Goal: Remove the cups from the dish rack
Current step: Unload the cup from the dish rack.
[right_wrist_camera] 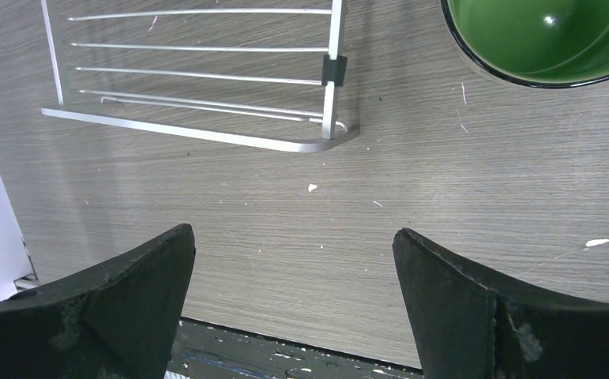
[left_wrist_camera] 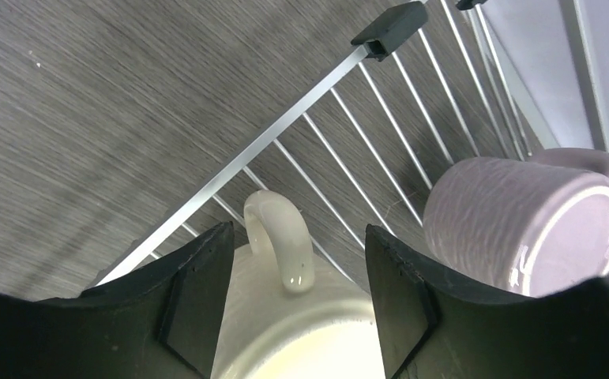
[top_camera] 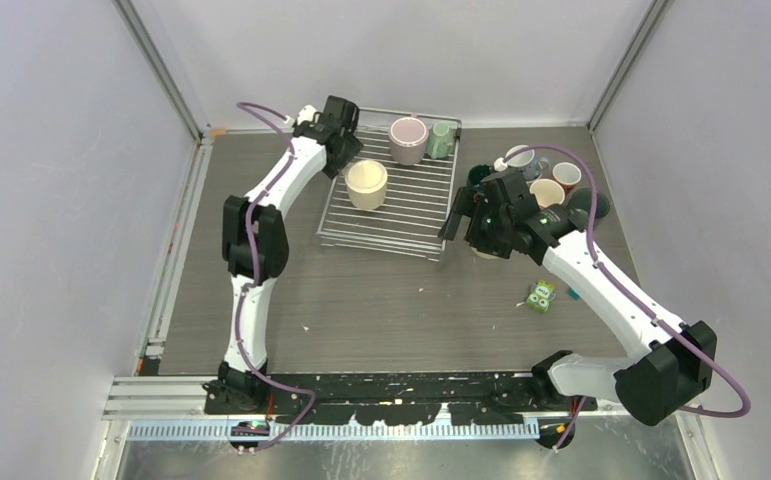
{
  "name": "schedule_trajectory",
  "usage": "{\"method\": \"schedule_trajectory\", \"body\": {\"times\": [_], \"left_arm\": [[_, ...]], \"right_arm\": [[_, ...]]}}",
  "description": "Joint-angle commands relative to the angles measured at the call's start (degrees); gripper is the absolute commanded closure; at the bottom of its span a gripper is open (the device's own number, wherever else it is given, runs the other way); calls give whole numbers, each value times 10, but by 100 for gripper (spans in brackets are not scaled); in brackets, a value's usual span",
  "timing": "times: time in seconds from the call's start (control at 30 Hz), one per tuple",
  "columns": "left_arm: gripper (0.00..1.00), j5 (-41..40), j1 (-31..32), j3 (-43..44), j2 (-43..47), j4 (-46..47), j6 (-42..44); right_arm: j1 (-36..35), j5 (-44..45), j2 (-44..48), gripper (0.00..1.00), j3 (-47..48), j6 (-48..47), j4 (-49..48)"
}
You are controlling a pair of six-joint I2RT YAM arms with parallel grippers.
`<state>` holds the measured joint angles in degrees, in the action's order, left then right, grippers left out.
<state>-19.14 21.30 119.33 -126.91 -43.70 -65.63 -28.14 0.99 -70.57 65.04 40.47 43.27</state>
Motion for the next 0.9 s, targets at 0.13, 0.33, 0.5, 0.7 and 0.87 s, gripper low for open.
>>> {"method": "schedule_trajectory", "body": {"times": [0.13,0.33,0.5,0.7,0.87], "left_arm": [[42,26,-5,71,-44,-62,-22],[50,35,-5,58,-41,-63,-42],[58,44,-5,40,-36,-58,-58],[59,50,-5,40,-44,-62,-64],[58,57,-7,65,-66,-72,-64]], "right_arm": [[-3,5,-1,0,13,-4,-22],[-3,5,2,0,10,-5,-22],[-3,5,5,0,7,-4,-24],[-3,6,12,0,4,-4,-23],[-3,8,13,0,4,-5,-22]]}}
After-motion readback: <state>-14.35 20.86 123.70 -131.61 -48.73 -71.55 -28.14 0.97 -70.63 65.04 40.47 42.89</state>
